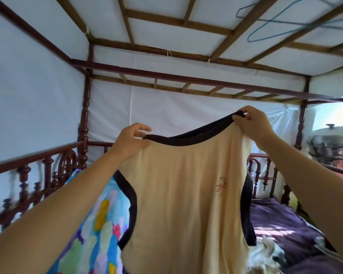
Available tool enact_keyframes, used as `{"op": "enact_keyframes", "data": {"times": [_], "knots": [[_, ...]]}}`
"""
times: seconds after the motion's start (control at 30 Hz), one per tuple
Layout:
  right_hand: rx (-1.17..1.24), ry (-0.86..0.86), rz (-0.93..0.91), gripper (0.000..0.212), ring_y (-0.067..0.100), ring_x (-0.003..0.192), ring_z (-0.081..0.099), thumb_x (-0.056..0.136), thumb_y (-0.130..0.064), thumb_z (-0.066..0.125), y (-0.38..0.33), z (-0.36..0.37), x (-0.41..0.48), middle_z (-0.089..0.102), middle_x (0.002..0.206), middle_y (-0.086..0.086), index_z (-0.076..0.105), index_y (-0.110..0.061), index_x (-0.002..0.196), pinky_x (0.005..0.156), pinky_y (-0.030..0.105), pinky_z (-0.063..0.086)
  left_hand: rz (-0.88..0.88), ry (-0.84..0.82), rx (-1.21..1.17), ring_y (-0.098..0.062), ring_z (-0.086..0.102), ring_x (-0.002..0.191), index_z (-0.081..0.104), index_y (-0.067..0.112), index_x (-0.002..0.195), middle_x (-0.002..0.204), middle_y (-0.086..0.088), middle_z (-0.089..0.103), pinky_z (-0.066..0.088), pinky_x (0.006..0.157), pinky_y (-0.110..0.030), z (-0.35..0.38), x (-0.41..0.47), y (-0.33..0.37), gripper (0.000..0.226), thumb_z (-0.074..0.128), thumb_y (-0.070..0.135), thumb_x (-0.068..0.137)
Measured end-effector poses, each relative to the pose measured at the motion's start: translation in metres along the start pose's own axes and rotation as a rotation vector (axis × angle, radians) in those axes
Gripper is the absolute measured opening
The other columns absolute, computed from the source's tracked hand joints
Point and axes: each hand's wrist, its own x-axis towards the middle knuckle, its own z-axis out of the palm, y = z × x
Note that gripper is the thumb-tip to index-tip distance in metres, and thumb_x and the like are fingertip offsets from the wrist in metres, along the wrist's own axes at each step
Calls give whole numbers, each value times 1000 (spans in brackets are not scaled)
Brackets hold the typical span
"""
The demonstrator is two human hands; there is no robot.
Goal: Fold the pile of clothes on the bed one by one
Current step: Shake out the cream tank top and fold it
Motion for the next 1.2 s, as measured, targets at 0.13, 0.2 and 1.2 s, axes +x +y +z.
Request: {"op": "enact_keyframes", "data": {"times": [0.13,0.2,1.2], "knots": [[-48,-47,-1,3,12,67,46,91,-14,57,5,1,-2,50,75,0,55,-14,94,57,19,38,-235,-213,-119,-23,58,87,50,20,130,107,-16,56,49,85,-34,-6,4,-3,55,57,-8,83],[-83,-96,2,3,17,68,45,91,-15,58,10,5,-5,51,78,6,56,-14,93,56,21,37,-336,-353,-41,-26,58,91,51,22,126,106,-13,53,50,89,-38,-6,3,-9,57,55,-12,81],[429,-387,292,20,11,57,60,85,1,61,73,20,-9,62,64,0,57,-13,71,53,17,51,-384,-528,-434,-21,69,72,61,9,100,89,-15,68,56,58,-28,-33,7,-37,100,94,8,5]]}}
